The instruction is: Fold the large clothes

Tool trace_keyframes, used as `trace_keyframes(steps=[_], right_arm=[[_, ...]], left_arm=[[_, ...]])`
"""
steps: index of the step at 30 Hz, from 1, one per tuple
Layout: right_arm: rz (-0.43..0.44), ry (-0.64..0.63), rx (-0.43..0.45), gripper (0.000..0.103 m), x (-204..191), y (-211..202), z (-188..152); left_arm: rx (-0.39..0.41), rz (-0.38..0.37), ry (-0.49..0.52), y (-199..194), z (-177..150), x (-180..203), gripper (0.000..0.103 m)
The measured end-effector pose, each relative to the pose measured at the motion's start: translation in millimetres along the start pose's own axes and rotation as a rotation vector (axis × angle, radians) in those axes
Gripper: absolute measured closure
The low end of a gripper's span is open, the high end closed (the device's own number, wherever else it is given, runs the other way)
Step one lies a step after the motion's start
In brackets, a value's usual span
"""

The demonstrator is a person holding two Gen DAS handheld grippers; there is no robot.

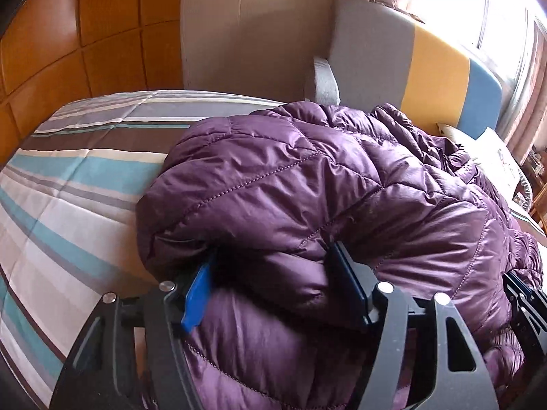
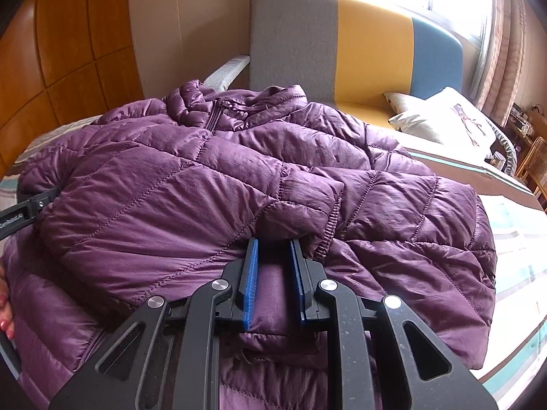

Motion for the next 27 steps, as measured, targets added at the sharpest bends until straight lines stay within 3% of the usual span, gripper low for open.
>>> trace_keyframes(steps=[6, 8, 10, 12, 17, 20, 23, 27], right_arm=[[0.014, 0.012, 0.006, 0.084, 2, -1, 0], [0.013, 0.012, 0.006, 0.084, 2, -2, 1], [0.014, 0.013, 0.008, 0.084, 3, -2, 0], [0.014, 0.012, 0.009, 0.084, 3, -3, 0], [0.010, 0.009, 0.011, 0.084, 2, -2, 1], [0.010, 0.010, 0.009, 0.084, 2, -2, 0], [0.006, 0.004, 0.008, 0.084, 0, -1, 0], [0.001, -0.003, 0.006, 0.084, -1, 0, -1]], left_arm=[[0.006, -0.028, -0.104, -20, -11, -24, 0.036], [0.024, 0.016, -0.143, -35, -19, -33, 0.021], [0.082, 0.076, -0.196, -54, -27, -45, 0.019], [0.107, 0.066, -0.218, -62, -25, -47, 0.020], [0.126, -0.006, -0.027, -58, 6, 4, 0.020], [0.090, 0.037, 0.076, -35, 15, 24, 0.021], [0.003, 0.105, 0.121, -1, 8, 21, 0.021], [-0.016, 0.090, 0.089, 10, 3, 13, 0.021]])
Point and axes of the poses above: each gripper's, at about its wrist camera, not at the fingertips, and y roughly the way its jaws point, x to its right, z to its top, the point moved 4 cm from there along y, roughly the way its jaws point, and after that the axes turned 3 degrees about z, right-handed, at the moved point
